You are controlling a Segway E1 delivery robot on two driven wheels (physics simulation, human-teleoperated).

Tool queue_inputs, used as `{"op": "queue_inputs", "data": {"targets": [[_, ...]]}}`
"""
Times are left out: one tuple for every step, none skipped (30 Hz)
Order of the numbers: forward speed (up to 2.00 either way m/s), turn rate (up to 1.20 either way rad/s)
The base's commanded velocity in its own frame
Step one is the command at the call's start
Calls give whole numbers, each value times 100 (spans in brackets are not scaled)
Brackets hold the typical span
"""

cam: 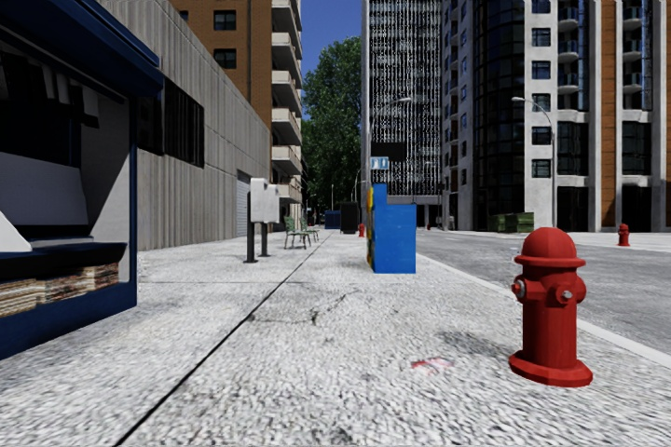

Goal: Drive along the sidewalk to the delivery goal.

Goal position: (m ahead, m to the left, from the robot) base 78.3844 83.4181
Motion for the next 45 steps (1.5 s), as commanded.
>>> {"op": "queue_inputs", "data": {"targets": [[200,0],[200,0],[200,0],[200,0],[200,0],[200,0],[200,0],[200,0],[200,0],[200,0],[200,0],[200,0],[200,0],[200,0],[200,0],[200,0],[200,0],[200,0],[200,0],[200,0],[200,0],[200,0],[200,0],[200,0],[200,0],[200,0],[200,0],[200,0],[200,0],[200,0],[200,0],[200,0],[200,0],[200,0],[200,0],[200,0],[200,0],[200,0],[200,0],[200,0],[200,0],[200,0],[200,0],[200,0],[200,0]]}}
